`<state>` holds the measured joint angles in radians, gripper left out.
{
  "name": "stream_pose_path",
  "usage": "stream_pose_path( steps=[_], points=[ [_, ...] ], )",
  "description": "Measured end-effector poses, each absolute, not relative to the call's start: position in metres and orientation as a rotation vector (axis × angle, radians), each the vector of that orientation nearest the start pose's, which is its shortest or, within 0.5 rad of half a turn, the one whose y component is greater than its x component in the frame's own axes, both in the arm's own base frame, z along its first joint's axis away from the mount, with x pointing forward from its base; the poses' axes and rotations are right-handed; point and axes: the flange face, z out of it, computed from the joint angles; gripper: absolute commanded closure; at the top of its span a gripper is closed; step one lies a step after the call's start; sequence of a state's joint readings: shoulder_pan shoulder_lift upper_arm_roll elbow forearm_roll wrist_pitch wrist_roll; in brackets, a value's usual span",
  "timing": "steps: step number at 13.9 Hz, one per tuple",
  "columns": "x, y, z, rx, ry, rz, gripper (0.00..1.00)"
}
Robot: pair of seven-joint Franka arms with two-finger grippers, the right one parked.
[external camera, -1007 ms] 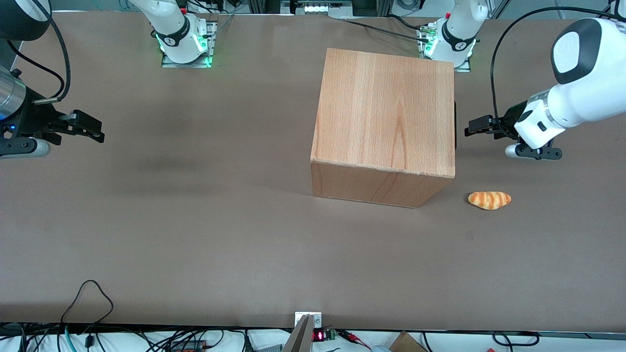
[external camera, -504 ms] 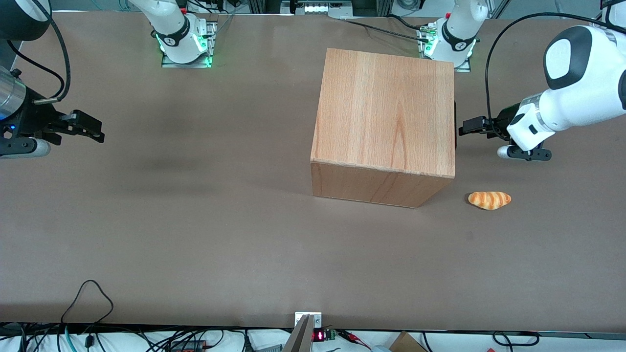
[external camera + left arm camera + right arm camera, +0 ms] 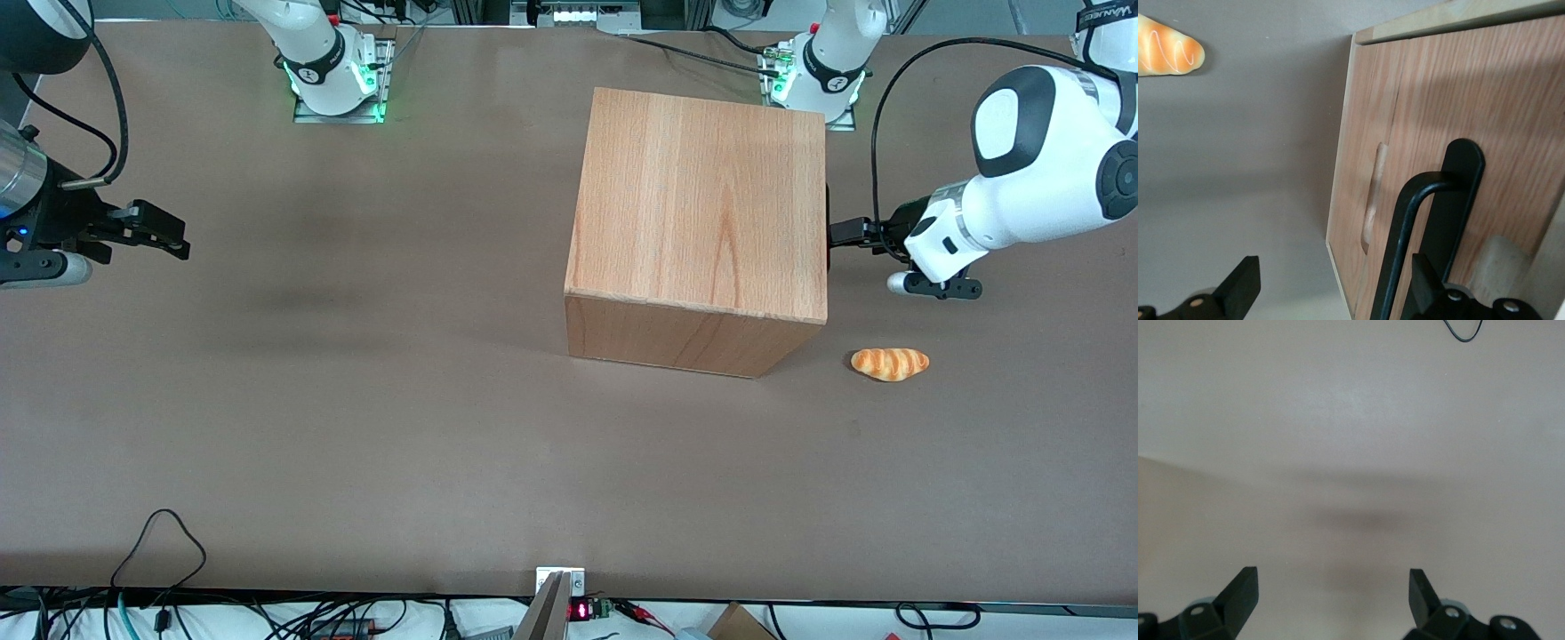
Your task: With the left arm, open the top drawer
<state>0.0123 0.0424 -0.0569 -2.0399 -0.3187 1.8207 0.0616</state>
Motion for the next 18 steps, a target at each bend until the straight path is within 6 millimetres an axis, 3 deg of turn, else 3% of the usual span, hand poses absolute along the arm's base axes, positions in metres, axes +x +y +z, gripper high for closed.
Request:
stream_pose_path(
  steps=[13, 18],
  points=[
    [0.533, -0.057, 0.373, -3.404, 0.024, 0.513, 0.0],
    [0.533, -0.057, 0.372, -3.404, 0.021, 0.516, 0.0]
  ],
)
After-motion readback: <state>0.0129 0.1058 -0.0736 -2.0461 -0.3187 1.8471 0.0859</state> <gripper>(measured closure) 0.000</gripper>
